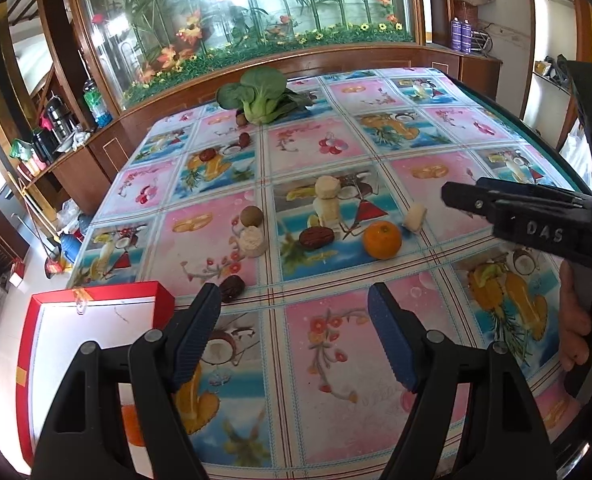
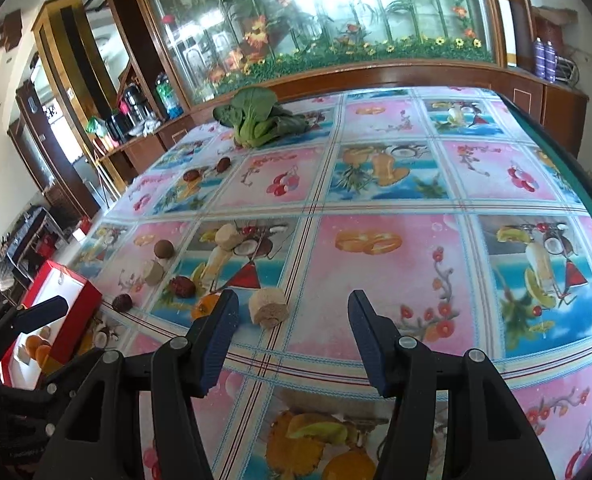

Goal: Organize fruits
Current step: 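Move both open grippers back over the food on the table, then grasp a tan round cookie with the right gripper while the left grasps an orange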

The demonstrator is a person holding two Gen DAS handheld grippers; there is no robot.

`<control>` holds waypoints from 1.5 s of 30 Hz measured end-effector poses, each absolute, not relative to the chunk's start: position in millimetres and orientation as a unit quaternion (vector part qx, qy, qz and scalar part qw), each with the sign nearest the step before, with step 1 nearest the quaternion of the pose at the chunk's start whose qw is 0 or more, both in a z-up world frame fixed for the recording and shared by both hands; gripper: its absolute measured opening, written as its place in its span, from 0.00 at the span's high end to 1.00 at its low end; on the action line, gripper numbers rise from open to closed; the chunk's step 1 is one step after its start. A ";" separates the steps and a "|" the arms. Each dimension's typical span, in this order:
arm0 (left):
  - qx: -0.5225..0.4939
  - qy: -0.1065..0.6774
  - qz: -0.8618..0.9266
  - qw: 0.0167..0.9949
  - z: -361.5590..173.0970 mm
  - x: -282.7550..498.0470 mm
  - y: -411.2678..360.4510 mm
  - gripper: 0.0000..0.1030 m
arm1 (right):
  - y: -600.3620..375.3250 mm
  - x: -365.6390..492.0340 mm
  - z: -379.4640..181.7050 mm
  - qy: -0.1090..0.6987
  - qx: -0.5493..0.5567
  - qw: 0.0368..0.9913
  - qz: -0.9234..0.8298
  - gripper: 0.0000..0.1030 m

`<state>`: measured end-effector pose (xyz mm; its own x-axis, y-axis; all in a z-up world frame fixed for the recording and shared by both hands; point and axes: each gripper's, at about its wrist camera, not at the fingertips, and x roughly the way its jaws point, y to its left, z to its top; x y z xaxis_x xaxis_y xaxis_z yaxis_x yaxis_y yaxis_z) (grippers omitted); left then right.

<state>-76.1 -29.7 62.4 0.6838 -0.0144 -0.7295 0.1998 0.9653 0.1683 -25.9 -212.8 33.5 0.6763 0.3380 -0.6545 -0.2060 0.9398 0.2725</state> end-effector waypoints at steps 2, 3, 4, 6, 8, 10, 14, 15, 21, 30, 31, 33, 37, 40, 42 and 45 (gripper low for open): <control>0.118 0.396 -0.064 0.909 59.8 -74.9 -32.0 0.26 | -210.9 -22.1 30.3 0.379 0.090 0.909 0.150 0.47; 0.119 0.396 -0.066 0.908 58.7 -74.5 -33.9 0.26 | -209.4 -20.8 29.4 0.381 0.089 0.908 0.152 0.49; 0.119 0.396 -0.068 0.908 57.5 -73.7 -34.7 0.26 | -207.9 -19.9 28.4 0.382 0.087 0.907 0.154 0.51; 0.116 0.401 -0.073 0.906 55.1 -71.9 -36.6 0.26 | -203.8 -17.2 25.9 0.387 0.082 0.905 0.156 0.53; 0.113 0.405 -0.076 0.904 52.0 -69.5 -38.5 0.26 | -199.5 -13.9 22.4 0.395 0.077 0.901 0.160 0.54; 0.113 0.408 -0.079 0.903 49.2 -67.3 -40.6 0.26 | -195.9 -11.1 18.9 0.402 0.074 0.898 0.163 0.55; 0.109 0.414 -0.082 0.900 45.4 -61.8 -42.7 0.26 | -190.0 -4.3 10.3 0.419 0.067 0.889 0.171 0.70; 0.108 0.415 -0.082 0.899 44.8 -60.7 -43.1 0.26 | -189.7 -3.9 10.6 0.415 0.065 0.891 0.170 0.76; 0.107 0.422 -0.087 0.896 43.2 -53.4 -46.1 0.26 | -191.7 -3.4 11.4 0.420 0.066 0.889 0.171 0.76; 0.105 0.444 -0.111 0.883 29.9 -19.0 -65.0 0.26 | -203.9 0.1 12.8 0.433 0.068 0.887 0.146 0.75; 0.105 0.444 -0.112 0.883 28.9 -16.5 -66.9 0.28 | -203.2 -0.3 13.0 0.433 0.066 0.887 0.145 0.75; 0.105 0.442 -0.111 0.884 27.7 -11.9 -69.2 0.33 | -203.6 -0.9 13.1 0.434 0.067 0.887 0.145 0.75; 0.097 0.443 -0.127 0.882 26.2 -6.3 -74.7 0.33 | -205.1 0.2 12.8 0.435 0.069 0.886 0.145 0.75; 0.091 0.448 -0.140 0.878 22.9 -3.1 -80.5 0.37 | -208.7 0.9 12.9 0.435 0.072 0.887 0.140 0.75; 0.088 0.446 -0.149 0.878 20.8 -1.7 -83.0 0.37 | -209.0 0.3 13.5 0.434 0.068 0.888 0.138 0.75; 0.090 0.449 -0.162 0.874 15.7 -0.6 -86.0 0.37 | -209.8 0.2 14.0 0.434 0.067 0.888 0.136 0.75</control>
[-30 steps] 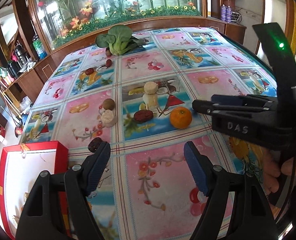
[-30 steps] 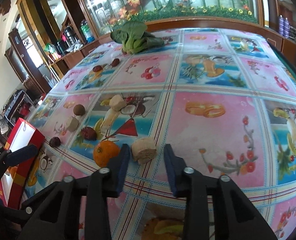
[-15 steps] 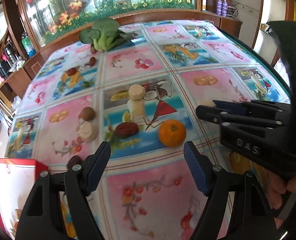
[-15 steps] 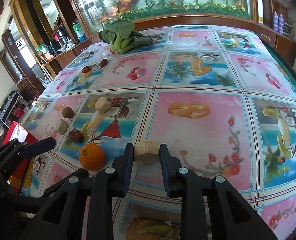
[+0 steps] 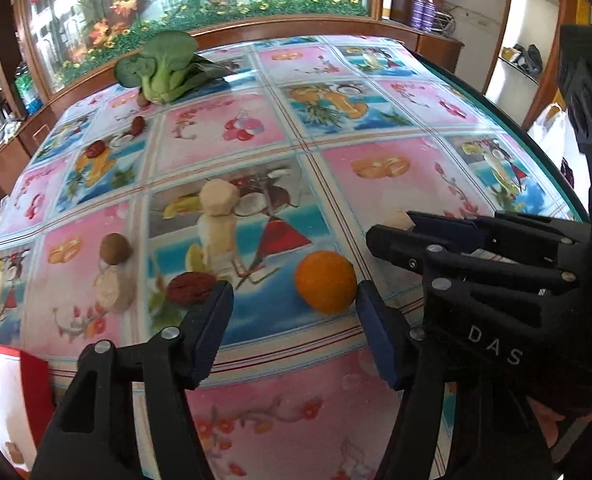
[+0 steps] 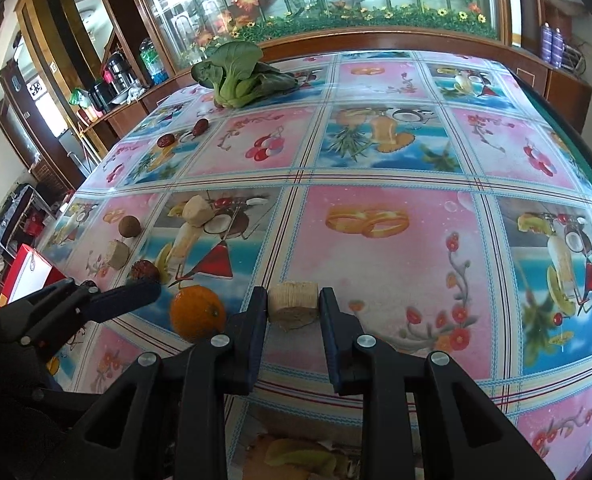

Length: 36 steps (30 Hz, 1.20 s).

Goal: Organize fruits
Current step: 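Grasp a tan round cookie with the right gripper while the left grasps an orange, then carry cookie and orange into the white tray and open both grippers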

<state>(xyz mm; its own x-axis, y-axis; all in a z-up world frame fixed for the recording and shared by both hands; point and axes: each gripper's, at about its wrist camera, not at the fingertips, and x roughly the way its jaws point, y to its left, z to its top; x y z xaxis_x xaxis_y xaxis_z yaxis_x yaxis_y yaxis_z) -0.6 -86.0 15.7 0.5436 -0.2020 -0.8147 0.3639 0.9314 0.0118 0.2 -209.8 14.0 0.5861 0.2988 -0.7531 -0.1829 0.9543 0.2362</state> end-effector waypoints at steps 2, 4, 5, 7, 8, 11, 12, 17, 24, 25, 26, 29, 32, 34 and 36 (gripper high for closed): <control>0.091 0.452 -0.164 0.872 12.5 0.2 -86.9 0.38 | -208.8 -0.1 14.3 0.434 0.065 0.889 0.135 0.75; 0.086 0.454 -0.166 0.871 10.6 2.4 -86.1 0.40 | -208.8 -0.7 14.4 0.434 0.065 0.889 0.134 0.75; 0.083 0.453 -0.164 0.872 11.0 3.3 -85.4 0.43 | -208.5 -0.6 14.3 0.434 0.065 0.889 0.134 0.75; 0.079 0.452 -0.167 0.872 12.0 5.1 -84.7 0.49 | -208.1 -0.5 14.3 0.434 0.064 0.889 0.134 0.75; 0.078 0.452 -0.169 0.873 12.7 6.0 -84.6 0.51 | -208.3 -0.4 14.3 0.434 0.065 0.889 0.133 0.75; 0.081 0.450 -0.172 0.872 12.5 7.9 -86.7 0.56 | -208.5 -0.7 14.0 0.434 0.065 0.889 0.133 0.75; 0.083 0.448 -0.171 0.874 12.3 7.8 -87.1 0.57 | -208.3 -0.7 14.1 0.434 0.065 0.889 0.133 0.75; 0.080 0.445 -0.172 0.875 12.5 7.1 -83.0 0.66 | -208.3 -0.7 14.1 0.434 0.065 0.889 0.133 0.75; 0.065 0.446 -0.176 0.875 13.0 -1.0 -75.0 0.67 | -208.6 -0.6 13.9 0.433 0.063 0.890 0.132 0.75; 0.063 0.446 -0.177 0.875 13.1 -3.2 -73.5 0.67 | -208.6 -0.6 13.8 0.433 0.063 0.890 0.130 0.75; 0.060 0.448 -0.177 0.875 13.4 -6.0 -71.5 0.67 | -208.5 -0.7 13.9 0.433 0.064 0.890 0.131 0.75; 0.052 0.451 -0.169 0.875 14.1 -13.1 -65.4 0.67 | -209.2 -0.9 14.0 0.432 0.067 0.889 0.133 0.75; 0.040 0.448 -0.164 0.878 19.3 -23.5 -55.7 0.67 | -208.4 -2.5 15.6 0.427 0.071 0.891 0.138 0.76; 0.034 0.443 -0.158 0.882 25.3 -31.4 -47.4 0.67 | -206.3 -6.0 18.6 0.418 0.072 0.894 0.144 0.76; 0.031 0.431 -0.147 0.890 34.9 -43.6 -34.9 0.67 | -203.9 -11.2 23.3 0.403 0.074 0.900 0.151 0.76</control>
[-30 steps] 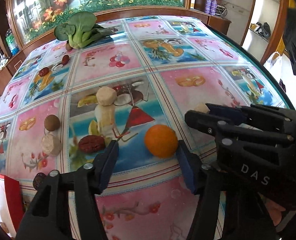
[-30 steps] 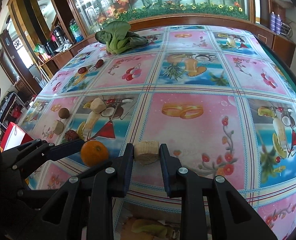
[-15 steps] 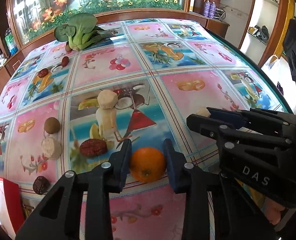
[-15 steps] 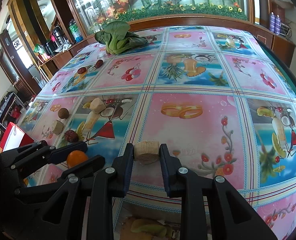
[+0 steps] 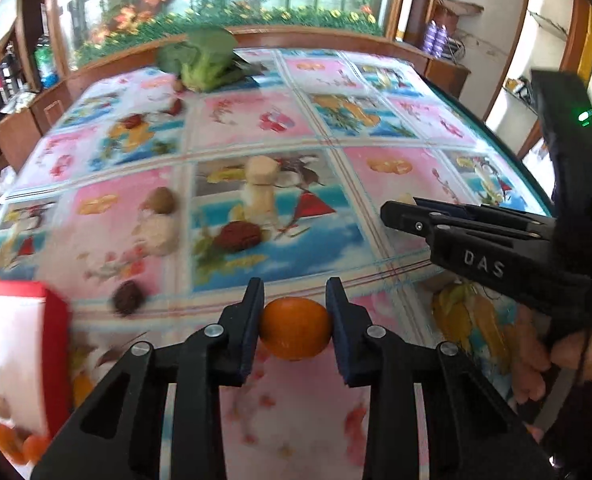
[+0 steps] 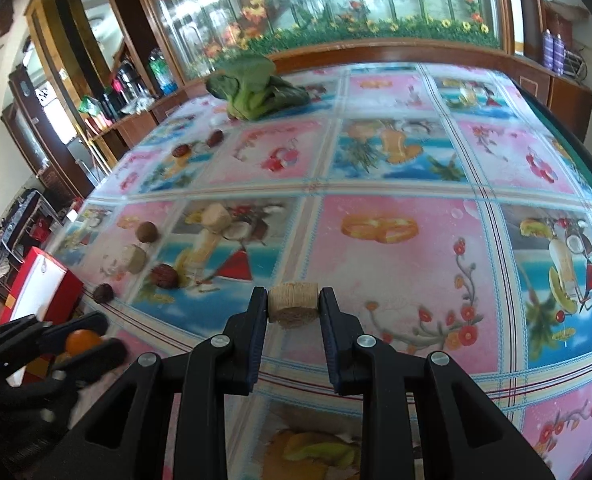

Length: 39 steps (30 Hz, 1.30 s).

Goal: Organize fruits
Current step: 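Carry cookie and orange into the white tray and open both grippers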

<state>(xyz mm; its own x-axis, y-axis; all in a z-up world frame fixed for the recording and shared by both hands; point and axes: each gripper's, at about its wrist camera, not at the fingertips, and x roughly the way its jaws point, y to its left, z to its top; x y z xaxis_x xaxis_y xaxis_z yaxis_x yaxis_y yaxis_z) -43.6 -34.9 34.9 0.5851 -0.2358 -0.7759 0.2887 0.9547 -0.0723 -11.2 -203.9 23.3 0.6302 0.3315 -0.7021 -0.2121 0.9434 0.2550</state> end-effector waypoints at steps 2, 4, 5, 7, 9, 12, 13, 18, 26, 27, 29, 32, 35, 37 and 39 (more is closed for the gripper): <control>0.025 0.424 -0.137 0.895 42.8 -53.6 -21.8 0.67 | -200.4 -17.2 29.2 0.384 0.074 0.907 0.156 0.76; 0.013 0.413 -0.124 0.902 51.7 -65.9 -3.0 0.67 | -195.7 -22.6 33.6 0.373 0.082 0.910 0.163 0.76; 0.010 0.410 -0.117 0.905 54.7 -70.2 4.5 0.67 | -192.3 -25.6 35.4 0.370 0.093 0.908 0.172 0.76; 0.005 0.402 -0.091 0.911 61.0 -81.0 24.7 0.67 | -181.8 -32.2 39.0 0.362 0.101 0.907 0.188 0.76; -0.002 0.394 -0.072 0.916 66.0 -90.3 43.3 0.67 | -162.6 -41.4 43.7 0.348 0.093 0.910 0.206 0.76; -0.011 0.389 -0.041 0.920 71.1 -102.4 72.6 0.67 | -132.7 -49.5 45.7 0.347 0.101 0.900 0.243 0.76; -0.014 0.387 -0.032 0.922 72.0 -105.9 81.2 0.67 | -120.5 -52.0 46.6 0.346 0.102 0.896 0.258 0.76; -0.029 0.379 0.001 0.925 72.9 -120.6 115.8 0.67 | -58.4 -68.5 52.3 0.326 0.081 0.886 0.318 0.76; -0.052 0.369 0.047 0.927 70.1 -133.3 162.3 0.67 | 8.2 -77.2 45.9 0.337 0.037 0.868 0.364 0.76; -0.059 0.369 0.054 0.926 69.7 -133.7 169.3 0.67 | 15.6 -74.4 44.3 0.343 0.036 0.864 0.367 0.76; -0.070 0.367 0.068 0.925 69.0 -134.3 183.0 0.67 | 28.8 -73.3 41.5 0.349 0.033 0.861 0.369 0.76; -0.079 0.364 0.091 0.924 68.6 -137.5 201.2 0.67 | 43.4 -74.6 39.6 0.353 0.026 0.856 0.376 0.76; -0.087 0.366 0.115 0.920 65.5 -137.9 219.5 0.67 | 56.9 -70.9 38.3 0.362 0.026 0.849 0.383 0.76; -0.093 0.368 0.132 0.916 61.6 -137.7 232.0 0.67 | 65.9 -70.7 38.1 0.367 0.022 0.846 0.387 0.76; -0.098 0.372 0.142 0.912 57.6 -137.3 241.6 0.67 | 76.2 -70.1 35.4 0.374 0.012 0.840 0.391 0.76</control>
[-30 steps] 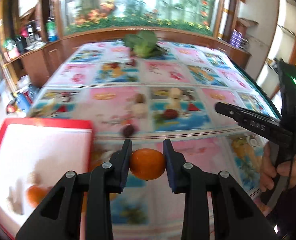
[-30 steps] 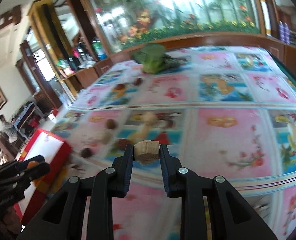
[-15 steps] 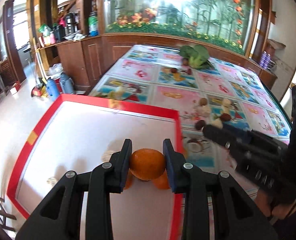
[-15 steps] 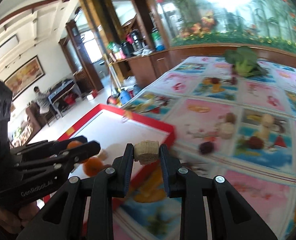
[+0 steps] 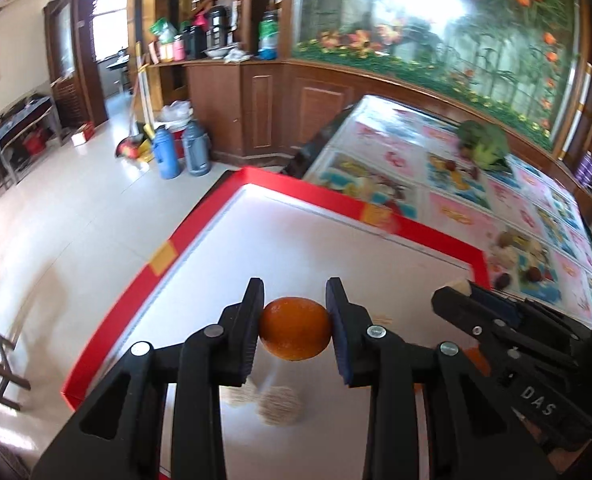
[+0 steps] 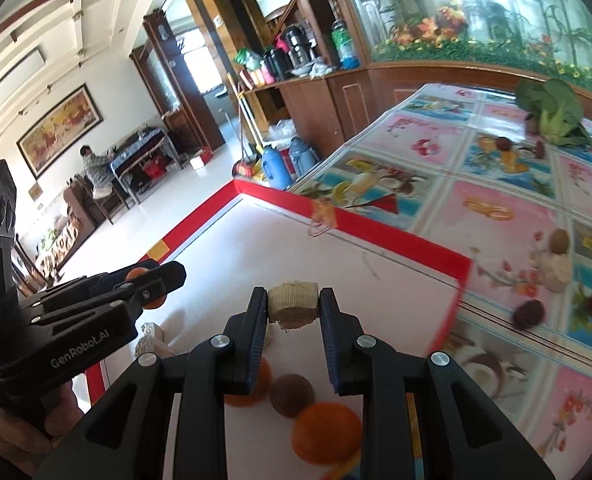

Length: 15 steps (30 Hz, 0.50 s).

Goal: Organize fruits
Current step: 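Carry cookie and orange into the white tray and open both grippers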

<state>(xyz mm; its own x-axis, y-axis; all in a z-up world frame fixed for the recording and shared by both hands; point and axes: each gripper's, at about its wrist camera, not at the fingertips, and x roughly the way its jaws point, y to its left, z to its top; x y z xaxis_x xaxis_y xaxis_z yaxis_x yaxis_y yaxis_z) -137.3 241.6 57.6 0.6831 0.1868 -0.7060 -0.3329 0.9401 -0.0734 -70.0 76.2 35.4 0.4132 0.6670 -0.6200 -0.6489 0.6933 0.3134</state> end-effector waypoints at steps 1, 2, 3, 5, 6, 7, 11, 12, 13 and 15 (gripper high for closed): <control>-0.099 0.374 0.147 0.910 55.4 -136.8 245.6 0.67 | 79.9 -71.6 33.8 0.378 0.008 0.838 0.393 0.76; -0.098 0.377 0.151 0.909 53.1 -135.9 248.8 0.67 | 82.5 -71.7 31.7 0.381 0.005 0.836 0.395 0.76; -0.097 0.380 0.152 0.907 51.3 -135.3 249.6 0.67 | 85.4 -72.9 30.3 0.385 0.002 0.833 0.397 0.76; -0.095 0.385 0.155 0.905 48.0 -133.5 251.2 0.67 | 87.3 -72.8 26.4 0.392 -0.006 0.828 0.400 0.76; -0.093 0.388 0.156 0.904 45.9 -132.2 251.5 0.67 | 87.1 -73.2 24.4 0.395 -0.011 0.827 0.400 0.76; -0.090 0.391 0.157 0.902 43.8 -130.6 251.2 0.67 | 85.7 -74.7 24.5 0.394 -0.011 0.828 0.399 0.76; -0.084 0.404 0.164 0.896 39.1 -124.9 249.2 0.67 | 80.5 -77.6 25.3 0.392 -0.014 0.829 0.400 0.76; -0.081 0.406 0.168 0.895 39.2 -124.3 248.9 0.67 | 80.7 -77.9 25.9 0.390 -0.017 0.829 0.400 0.75; -0.080 0.406 0.175 0.893 39.5 -124.5 249.1 0.66 | 80.5 -79.7 26.6 0.387 -0.023 0.831 0.400 0.74; -0.079 0.412 0.184 0.889 38.2 -124.7 249.6 0.65 | 79.5 -82.5 28.3 0.384 -0.033 0.831 0.401 0.68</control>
<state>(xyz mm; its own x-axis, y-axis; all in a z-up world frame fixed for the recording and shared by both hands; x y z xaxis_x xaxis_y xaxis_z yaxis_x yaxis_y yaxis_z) -124.7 249.6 38.2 0.5924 0.2616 -0.7620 -0.3912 0.9202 0.0118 -82.5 79.5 28.3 0.3843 0.6415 -0.6640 -0.6916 0.6764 0.2532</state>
